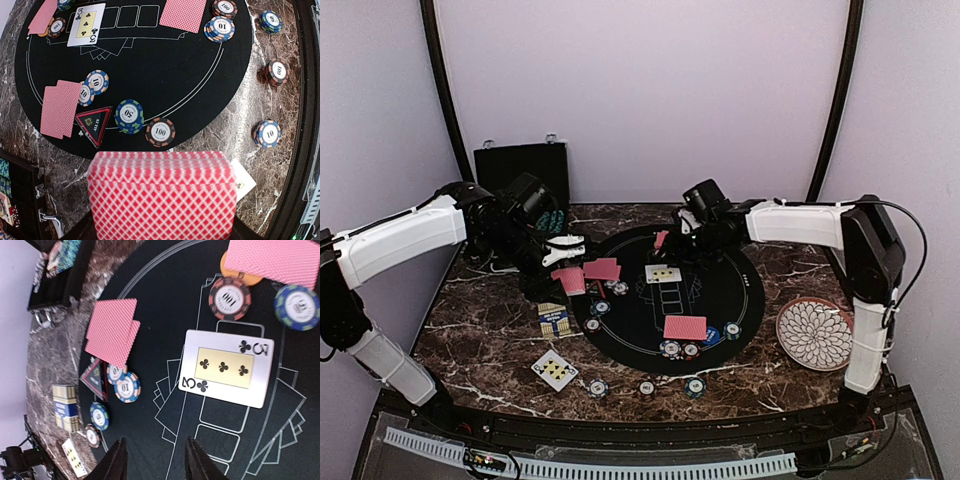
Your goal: Distribute texas hold em gaming equipment
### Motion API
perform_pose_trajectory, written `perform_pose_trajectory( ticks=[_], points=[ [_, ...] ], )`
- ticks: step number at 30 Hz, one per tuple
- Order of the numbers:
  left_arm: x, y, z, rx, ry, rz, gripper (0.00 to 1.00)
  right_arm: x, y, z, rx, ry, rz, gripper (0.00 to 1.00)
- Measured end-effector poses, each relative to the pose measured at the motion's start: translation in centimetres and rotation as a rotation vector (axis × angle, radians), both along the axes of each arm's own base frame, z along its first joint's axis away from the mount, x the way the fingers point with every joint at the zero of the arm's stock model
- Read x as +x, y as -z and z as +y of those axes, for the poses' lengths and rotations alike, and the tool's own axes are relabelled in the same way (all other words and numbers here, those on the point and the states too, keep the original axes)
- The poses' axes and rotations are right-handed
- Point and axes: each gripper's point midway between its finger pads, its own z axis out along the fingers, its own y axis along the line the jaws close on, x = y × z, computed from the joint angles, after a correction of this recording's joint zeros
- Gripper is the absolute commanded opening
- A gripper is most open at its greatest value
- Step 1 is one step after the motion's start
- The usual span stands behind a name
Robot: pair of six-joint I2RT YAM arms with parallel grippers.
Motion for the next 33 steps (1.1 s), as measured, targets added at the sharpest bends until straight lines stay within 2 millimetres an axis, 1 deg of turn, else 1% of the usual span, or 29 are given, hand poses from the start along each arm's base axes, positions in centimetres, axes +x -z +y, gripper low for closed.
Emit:
perform_pose_trajectory(
  ticks=[2,4,5,8,11,12,15,21,24,26,28,30,33],
  points=[
    [0.0,0.0,0.0,0.000,0.000,0.000,0.00,-0.3,-0.7,-0.6,0.014,0.000,-0.012,0.27],
    [0.0,0.0,0.0,0.000,0.000,0.000,0.00,-0.9,-0.1,-1.1,0.011,-0.004,-0.006,0.24],
    [0.0,0.0,0.0,0.000,0.000,0.001,0.00,-1.5,0.9,-1.5,0.000,-0.007,0.011,0.23],
    [0.0,0.0,0.0,0.001,0.001,0.002,0.00,-4.3,4.9,-3.0,-0.066,-0.017,0.097,0.21],
    [-0.1,0.0,0.0,0.001,0.001,0.002,0.00,-6.6,7.5,-4.0,-0.118,-0.029,0.157,0.20],
    [-0.1,0.0,0.0,0.001,0.001,0.003,0.00,-7.3,8.1,-4.2,-0.128,-0.035,0.168,0.20],
    [-0.1,0.0,0.0,0.002,0.001,0.004,0.00,-7.8,7.8,-3.9,-0.120,-0.042,0.152,0.20],
    [-0.2,0.0,0.1,0.003,0.001,0.007,0.00,-10.2,8.0,-3.3,-0.113,-0.070,0.152,0.17],
    [-0.2,0.0,0.1,0.004,0.001,0.008,0.00,-11.3,8.1,-3.4,-0.103,-0.069,0.157,0.17],
    [-0.2,0.0,0.1,0.004,0.001,0.008,0.00,-12.5,8.1,-3.3,-0.102,-0.079,0.165,0.17],
    [-0.2,0.0,0.1,0.004,0.001,0.008,0.00,-13.3,8.1,-3.4,-0.102,-0.084,0.174,0.16],
    [-0.2,0.0,0.1,0.003,0.001,0.008,0.00,-13.7,8.1,-3.5,-0.108,-0.083,0.181,0.16],
    [-0.2,0.0,0.1,0.003,0.001,0.009,0.00,-13.7,7.8,-3.7,-0.132,-0.076,0.187,0.18]
  ],
)
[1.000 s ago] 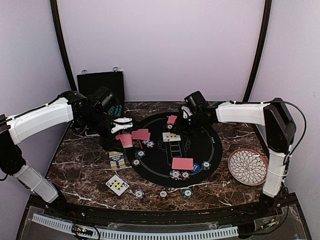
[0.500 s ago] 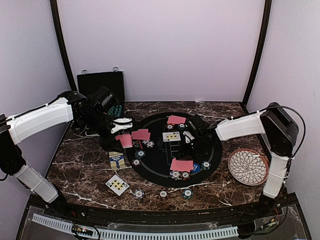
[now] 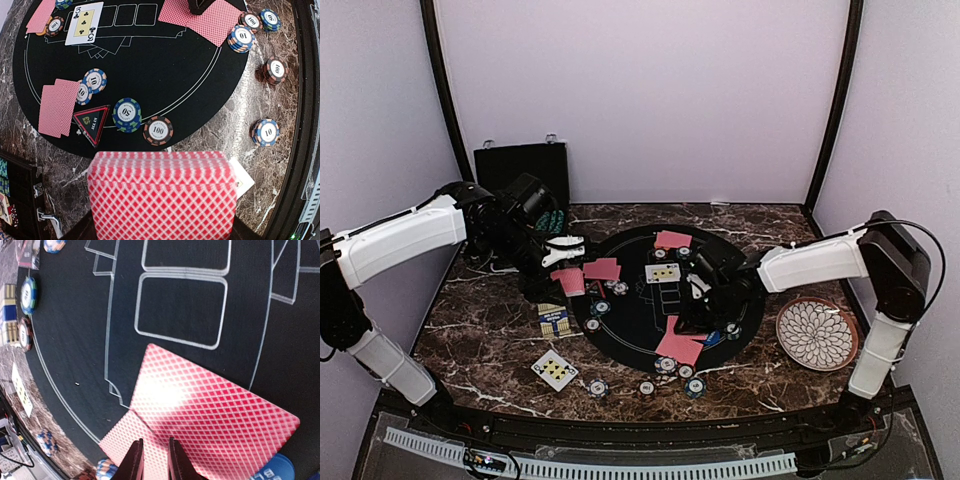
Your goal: Distribute texas hold em gaming equipment
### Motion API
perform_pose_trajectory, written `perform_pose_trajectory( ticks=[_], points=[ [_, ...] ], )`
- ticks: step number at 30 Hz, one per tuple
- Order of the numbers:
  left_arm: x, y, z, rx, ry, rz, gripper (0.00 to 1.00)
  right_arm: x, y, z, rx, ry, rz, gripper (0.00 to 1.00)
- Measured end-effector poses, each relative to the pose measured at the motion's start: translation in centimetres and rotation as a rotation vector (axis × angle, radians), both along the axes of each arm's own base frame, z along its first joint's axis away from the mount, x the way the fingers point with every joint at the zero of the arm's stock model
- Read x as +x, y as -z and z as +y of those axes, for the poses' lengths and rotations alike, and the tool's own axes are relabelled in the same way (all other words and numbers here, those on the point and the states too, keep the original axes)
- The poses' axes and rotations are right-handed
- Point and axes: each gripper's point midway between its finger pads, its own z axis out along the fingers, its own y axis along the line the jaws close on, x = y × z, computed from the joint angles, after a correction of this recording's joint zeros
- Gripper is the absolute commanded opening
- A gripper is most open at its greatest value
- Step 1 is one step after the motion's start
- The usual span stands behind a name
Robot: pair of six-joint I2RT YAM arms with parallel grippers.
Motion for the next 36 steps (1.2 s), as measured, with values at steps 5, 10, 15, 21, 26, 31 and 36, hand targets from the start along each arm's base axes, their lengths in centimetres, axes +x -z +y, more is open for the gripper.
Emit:
perform_pose_trajectory(
  ticks=[5,10,15,21,26,31,36],
  points=[
    [-0.1,0.0,0.1,0.002,0.000,0.004,0.00,2.7,-4.3,1.8,0.016,0.003,-0.080,0.20],
    [-0.2,0.1,0.1,0.006,0.000,0.008,0.00,6.7,-8.7,2.6,0.058,0.022,-0.204,0.17],
    [-0.2,0.1,0.1,0.006,0.000,0.009,0.00,9.3,-6.6,-0.4,-0.030,0.085,-0.204,0.14],
    [-0.3,0.1,0.2,0.008,0.000,0.011,0.00,9.4,-2.6,-2.6,-0.140,0.096,-0.160,0.11],
    [-0.3,0.1,0.2,0.008,0.000,0.011,0.00,8.9,-0.6,-3.5,-0.187,0.090,-0.138,0.09],
    [-0.3,0.1,0.2,0.008,0.000,0.011,0.00,8.1,0.6,-3.9,-0.198,0.085,-0.123,0.08],
    [-0.2,0.1,0.1,0.006,0.001,0.011,0.00,8.0,0.7,-3.7,-0.188,0.090,-0.146,0.06]
  ],
)
